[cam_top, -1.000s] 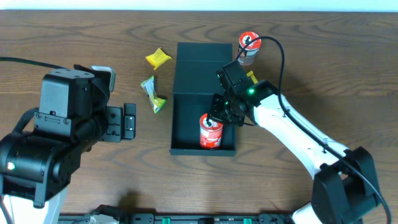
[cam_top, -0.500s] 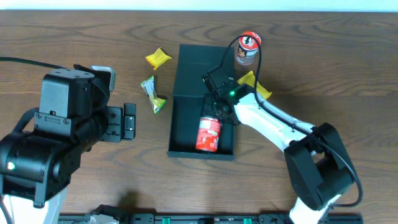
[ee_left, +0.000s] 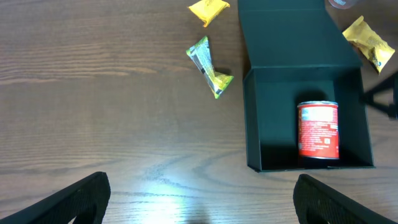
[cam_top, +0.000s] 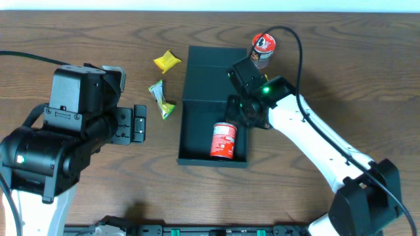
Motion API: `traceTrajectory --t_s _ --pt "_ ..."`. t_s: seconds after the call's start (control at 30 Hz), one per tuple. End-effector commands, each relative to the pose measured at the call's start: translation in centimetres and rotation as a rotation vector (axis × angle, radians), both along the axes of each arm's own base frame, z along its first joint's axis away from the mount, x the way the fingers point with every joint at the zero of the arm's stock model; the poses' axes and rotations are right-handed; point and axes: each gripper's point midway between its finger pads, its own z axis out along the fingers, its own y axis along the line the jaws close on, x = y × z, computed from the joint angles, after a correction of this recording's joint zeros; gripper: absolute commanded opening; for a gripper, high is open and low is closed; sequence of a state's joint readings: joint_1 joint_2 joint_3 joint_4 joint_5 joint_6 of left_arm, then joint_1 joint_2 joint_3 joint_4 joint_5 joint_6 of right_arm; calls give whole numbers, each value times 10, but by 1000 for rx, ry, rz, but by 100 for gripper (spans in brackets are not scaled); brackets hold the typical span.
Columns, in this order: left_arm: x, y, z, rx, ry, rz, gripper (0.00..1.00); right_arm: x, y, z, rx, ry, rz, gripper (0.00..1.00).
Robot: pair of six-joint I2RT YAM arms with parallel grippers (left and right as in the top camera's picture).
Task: Pack container
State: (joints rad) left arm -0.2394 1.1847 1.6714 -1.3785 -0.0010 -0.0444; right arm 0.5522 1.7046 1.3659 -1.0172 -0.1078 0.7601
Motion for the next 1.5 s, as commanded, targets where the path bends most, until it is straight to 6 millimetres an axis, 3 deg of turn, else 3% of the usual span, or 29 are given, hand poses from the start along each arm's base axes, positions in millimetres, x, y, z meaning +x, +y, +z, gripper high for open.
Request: traceTrajectory --t_s 0.0,0.07,0.17,0.4,0.53,0.83,0.9,1.07,1.23,1.47 --pt "2 1 3 14 -15 -10 95 -22 9 -7 8 77 -7 2" --pt "2 0 3 14 -15 -10 95 -36 29 -9 62 116 5 1" --pt "3 0 2 14 -10 -10 95 -42 54 -10 116 99 35 2" --pt "3 0 2 14 -11 -10 95 -49 74 -31 124 65 102 2" --pt "3 0 2 15 -11 -10 95 -50 63 -46 60 41 115 2" --pt "3 0 1 16 -7 -11 95 -51 61 -38 209 153 137 2" --pt "3 0 -1 18 -1 -11 95 -51 43 -41 171 178 129 2" --pt "6 -1 -8 24 26 -11 95 -54 21 -42 149 223 141 2" --pt "10 -2 -14 34 52 -17 96 -51 7 -47 62 196 143 2" --pt "11 -2 -14 37 47 -24 95 -51 4 -53 -82 121 186 1"
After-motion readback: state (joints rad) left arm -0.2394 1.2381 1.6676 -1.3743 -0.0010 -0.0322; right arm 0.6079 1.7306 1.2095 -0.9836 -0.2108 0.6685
